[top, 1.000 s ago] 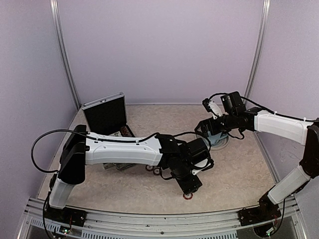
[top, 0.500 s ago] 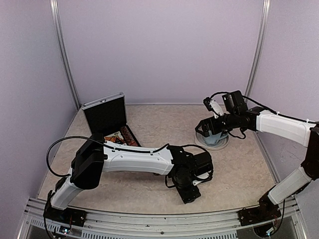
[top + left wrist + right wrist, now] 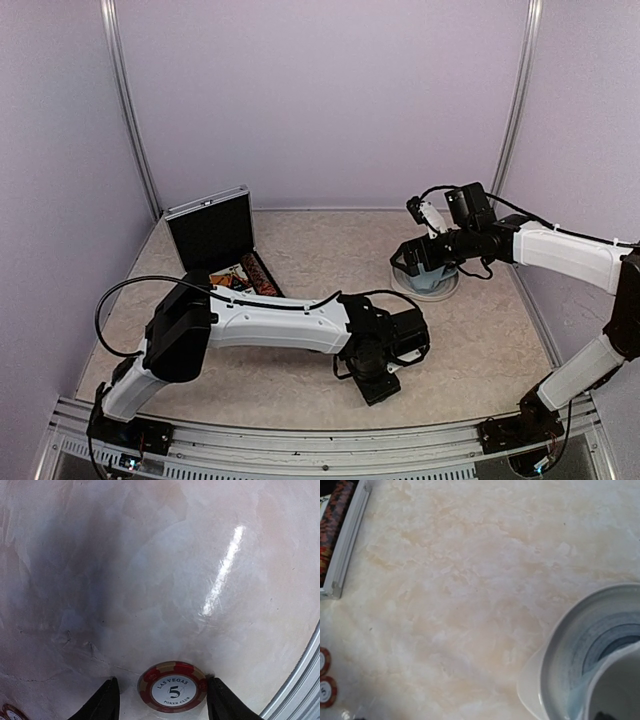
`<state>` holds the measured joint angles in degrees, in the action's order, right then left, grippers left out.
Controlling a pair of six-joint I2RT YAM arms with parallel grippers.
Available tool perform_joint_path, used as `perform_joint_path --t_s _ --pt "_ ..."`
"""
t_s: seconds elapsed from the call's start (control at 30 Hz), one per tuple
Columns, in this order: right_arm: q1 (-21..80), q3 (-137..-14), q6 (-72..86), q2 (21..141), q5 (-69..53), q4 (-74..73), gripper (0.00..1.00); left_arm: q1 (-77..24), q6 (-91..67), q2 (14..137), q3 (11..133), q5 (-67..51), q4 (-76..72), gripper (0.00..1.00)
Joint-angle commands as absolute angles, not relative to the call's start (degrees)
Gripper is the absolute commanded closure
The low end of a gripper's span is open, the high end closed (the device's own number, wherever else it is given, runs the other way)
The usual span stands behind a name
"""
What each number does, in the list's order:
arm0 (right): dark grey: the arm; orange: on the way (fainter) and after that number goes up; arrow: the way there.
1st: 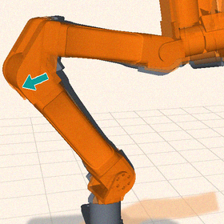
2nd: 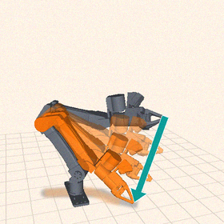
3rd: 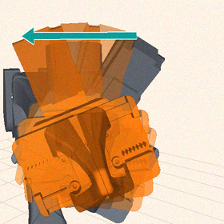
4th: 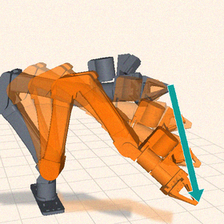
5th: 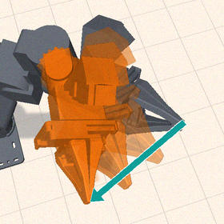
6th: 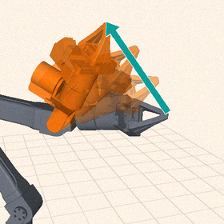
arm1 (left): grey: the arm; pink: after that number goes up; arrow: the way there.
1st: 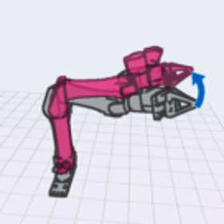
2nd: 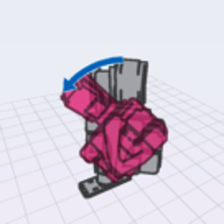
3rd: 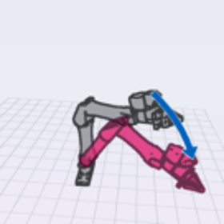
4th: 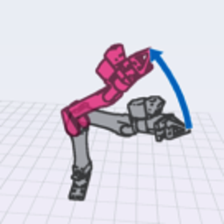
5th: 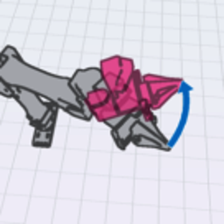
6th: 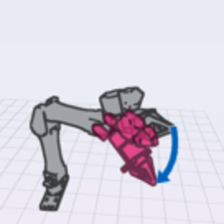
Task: Pack up texas hold em set
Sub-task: Pick up the poker chip.
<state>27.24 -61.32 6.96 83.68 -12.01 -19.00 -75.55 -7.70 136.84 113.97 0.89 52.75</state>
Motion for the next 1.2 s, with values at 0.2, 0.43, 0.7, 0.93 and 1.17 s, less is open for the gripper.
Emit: perform_joint_path --t_s 0.2,0.43,0.7,0.93,1.17 --pt "26.6 -60.5 7.0 83.5 -12.9 -18.4 0.01 -76.8 -9.6 139.9 114.3 4.7 56.3 0.47" --pt "26.6 -60.3 7.0 83.8 -13.0 -18.3 0.01 -76.8 -9.9 139.6 113.0 6.1 55.4 0.55" --pt "26.6 -60.9 7.0 84.3 -13.3 -18.4 0.01 -75.6 -9.9 137.8 109.6 7.1 54.2 0.59" --pt "26.6 -61.5 7.1 84.9 -13.1 -18.6 0.01 -72.7 -9.6 132.8 105.1 7.3 51.9 0.60" --pt "26.6 -62.2 7.0 85.8 -13.4 -18.8 0.01 -69.0 -9.1 128.6 100.6 7.2 50.1 0.61"
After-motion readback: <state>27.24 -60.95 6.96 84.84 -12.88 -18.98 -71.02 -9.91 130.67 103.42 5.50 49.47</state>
